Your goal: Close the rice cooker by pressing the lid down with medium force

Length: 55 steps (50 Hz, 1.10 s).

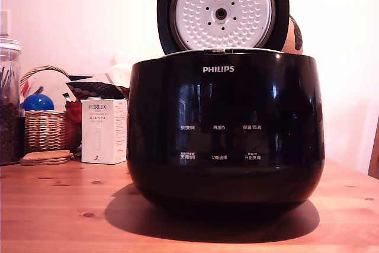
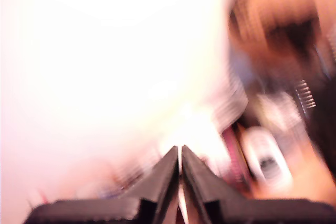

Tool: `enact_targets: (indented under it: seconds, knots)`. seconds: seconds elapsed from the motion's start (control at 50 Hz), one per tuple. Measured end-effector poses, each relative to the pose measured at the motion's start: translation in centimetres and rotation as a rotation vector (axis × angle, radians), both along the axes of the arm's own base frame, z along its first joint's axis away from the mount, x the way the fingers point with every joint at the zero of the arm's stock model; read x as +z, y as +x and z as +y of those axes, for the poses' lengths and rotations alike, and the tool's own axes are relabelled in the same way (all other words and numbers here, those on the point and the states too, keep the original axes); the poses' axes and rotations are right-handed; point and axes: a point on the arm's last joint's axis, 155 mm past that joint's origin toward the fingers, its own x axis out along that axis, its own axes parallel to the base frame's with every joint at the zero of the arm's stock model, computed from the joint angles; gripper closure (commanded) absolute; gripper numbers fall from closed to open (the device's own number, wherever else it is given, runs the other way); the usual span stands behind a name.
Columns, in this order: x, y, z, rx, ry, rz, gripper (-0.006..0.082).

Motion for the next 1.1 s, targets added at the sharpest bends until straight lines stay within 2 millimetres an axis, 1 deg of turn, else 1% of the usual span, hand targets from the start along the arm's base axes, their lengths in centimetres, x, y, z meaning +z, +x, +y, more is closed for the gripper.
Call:
enact_targets:
  seconds: [0.08, 0.14, 0.26, 0.38, 0.48, 0.54, 0.62, 0.76, 0.9, 1.1]
  knots:
    - [0.6, 0.7, -0.4, -0.015, -0.010, -0.011, 0.0791]
    - [0.7, 1.5, -0.7, -0.028, -0.016, -0.008, 0.0791]
    - [-0.5, 4.0, -1.3, -0.062, -0.015, 0.034, 0.0791]
    - [-1.6, 6.5, -2.1, -0.107, -0.071, 0.089, 0.0791]
    - [-2.1, 8.2, -2.6, -0.147, -0.101, 0.107, 0.0791]
    - [-2.3, 9.0, -2.7, -0.163, -0.126, 0.118, 0.0791]
    - [-2.0, 9.5, -3.1, -0.195, -0.170, 0.122, 0.0791]
    - [-2.1, 10.0, -4.0, -0.256, -0.203, 0.129, 0.0791]
    - [-3.6, 10.7, -5.4, -0.335, -0.220, 0.168, 0.0791]
    - [-7.7, 12.8, -7.8, -0.429, -0.247, 0.255, 0.0791]
